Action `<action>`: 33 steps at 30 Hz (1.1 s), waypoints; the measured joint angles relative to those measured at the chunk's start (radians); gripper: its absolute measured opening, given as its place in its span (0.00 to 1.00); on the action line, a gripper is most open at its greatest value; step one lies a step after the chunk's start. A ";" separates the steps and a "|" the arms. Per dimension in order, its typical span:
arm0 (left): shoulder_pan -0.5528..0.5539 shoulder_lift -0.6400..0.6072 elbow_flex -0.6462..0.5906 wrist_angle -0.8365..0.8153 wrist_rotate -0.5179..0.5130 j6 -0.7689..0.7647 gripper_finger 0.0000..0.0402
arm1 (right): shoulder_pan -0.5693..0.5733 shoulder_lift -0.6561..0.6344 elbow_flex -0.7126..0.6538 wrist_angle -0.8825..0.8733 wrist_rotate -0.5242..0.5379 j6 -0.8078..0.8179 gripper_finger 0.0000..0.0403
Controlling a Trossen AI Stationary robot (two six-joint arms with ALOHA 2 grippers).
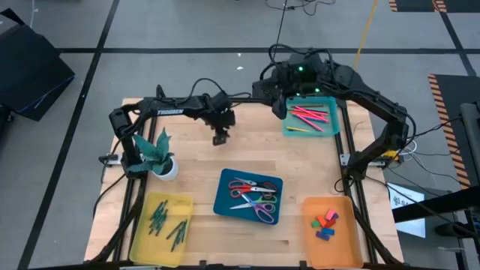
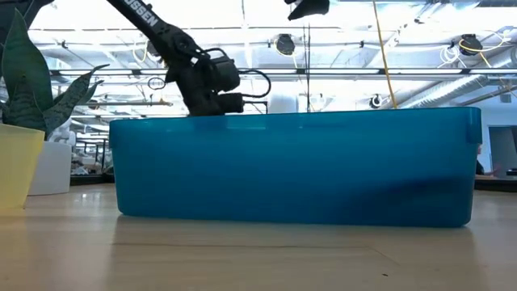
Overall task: Sort crayons/erasers/pens/pencils in bins
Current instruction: Put the green crayon into the yellow bin
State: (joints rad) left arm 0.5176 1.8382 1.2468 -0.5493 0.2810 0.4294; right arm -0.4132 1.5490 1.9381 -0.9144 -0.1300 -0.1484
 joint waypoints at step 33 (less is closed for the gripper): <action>0.077 0.048 -0.217 0.305 -0.108 0.007 0.46 | 0.065 -0.006 -0.125 -0.025 -0.041 0.141 0.75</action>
State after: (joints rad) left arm 0.5948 1.8858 1.0294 -0.2442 0.1727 0.4366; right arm -0.3479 1.5433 1.8133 -0.9398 -0.1713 -0.0074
